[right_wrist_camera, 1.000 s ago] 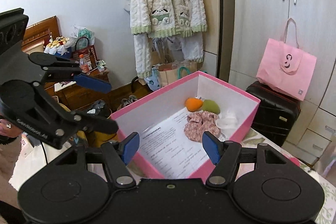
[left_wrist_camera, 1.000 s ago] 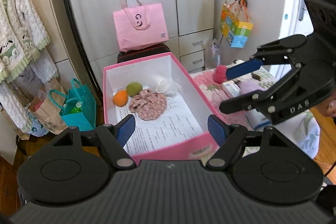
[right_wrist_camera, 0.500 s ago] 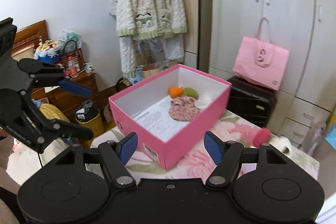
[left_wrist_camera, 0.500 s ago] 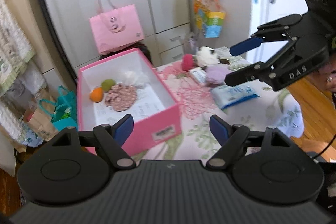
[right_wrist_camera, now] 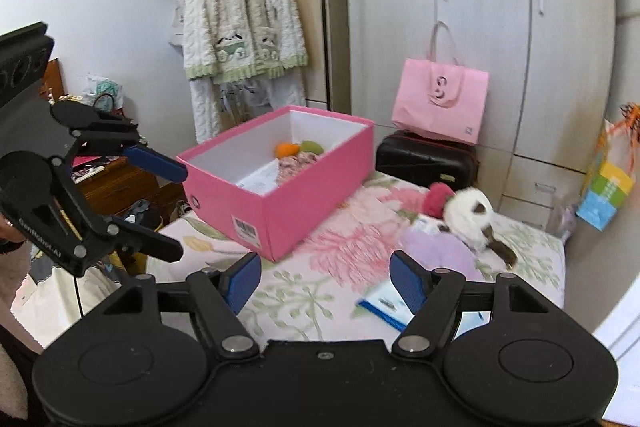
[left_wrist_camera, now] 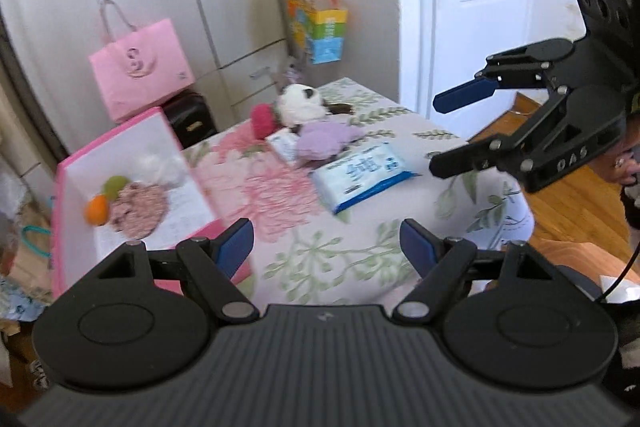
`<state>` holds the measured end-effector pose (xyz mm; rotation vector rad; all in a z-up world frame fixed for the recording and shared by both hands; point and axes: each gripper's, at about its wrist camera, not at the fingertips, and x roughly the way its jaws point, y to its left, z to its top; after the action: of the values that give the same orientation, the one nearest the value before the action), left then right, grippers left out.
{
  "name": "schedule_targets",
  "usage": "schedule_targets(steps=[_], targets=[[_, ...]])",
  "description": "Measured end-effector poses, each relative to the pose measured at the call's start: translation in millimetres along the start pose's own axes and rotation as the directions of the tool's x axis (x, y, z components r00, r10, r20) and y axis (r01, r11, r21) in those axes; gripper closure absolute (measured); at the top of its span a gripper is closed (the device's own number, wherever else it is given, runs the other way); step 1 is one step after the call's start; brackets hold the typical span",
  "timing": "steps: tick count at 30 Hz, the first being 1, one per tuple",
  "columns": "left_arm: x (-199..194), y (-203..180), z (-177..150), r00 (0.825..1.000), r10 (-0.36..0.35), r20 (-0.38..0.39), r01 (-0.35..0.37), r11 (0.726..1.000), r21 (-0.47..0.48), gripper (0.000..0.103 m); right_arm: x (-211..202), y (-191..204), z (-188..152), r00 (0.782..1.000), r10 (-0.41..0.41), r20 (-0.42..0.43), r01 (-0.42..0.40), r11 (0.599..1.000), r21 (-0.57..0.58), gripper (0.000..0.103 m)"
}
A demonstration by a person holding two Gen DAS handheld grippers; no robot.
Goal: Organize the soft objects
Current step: 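Lower the left tool onto the blue-white wet-wipes pack and close it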
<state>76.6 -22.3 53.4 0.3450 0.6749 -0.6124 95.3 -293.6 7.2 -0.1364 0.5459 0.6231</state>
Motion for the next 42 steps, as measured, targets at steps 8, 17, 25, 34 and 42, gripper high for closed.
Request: schedule_targets(steps=[8, 17, 25, 34, 42], targets=[[61.1, -5.2, 13.9, 0.995, -0.099, -0.025, 0.098, 0.994, -0.053, 0.023, 23.6, -30.3, -36.1, 0.996, -0.087, -0.011, 0.087, 0.996, -0.011, 0.024], [134.1, 0.9, 20.3, 0.991, -0.129, -0.016, 0.126, 0.983, -0.135, 0.023, 69.6, -58.2, -71.9, 0.988, -0.139, 0.070, 0.144, 0.987, -0.070, 0.024], [188.6, 8.4, 27.3, 0.993, -0.117, 0.009, 0.117, 0.977, -0.177, 0.025, 93.9, -88.1, -88.4, 0.980, -0.154, 0.126, 0.154, 0.988, 0.011, 0.023], [226.6, 16.8, 9.3, 0.997, -0.078, -0.005, 0.075, 0.969, -0.236, 0.028, 111.4, -77.1, -95.6, 0.957, -0.270, 0.106, 0.276, 0.960, -0.045, 0.023], [236.5, 31.9, 1.7, 0.993, -0.120, -0.019, 0.106, 0.937, -0.333, 0.036, 125.1, -82.0, -99.9, 0.974, -0.226, 0.006, 0.226, 0.972, 0.058, 0.023]])
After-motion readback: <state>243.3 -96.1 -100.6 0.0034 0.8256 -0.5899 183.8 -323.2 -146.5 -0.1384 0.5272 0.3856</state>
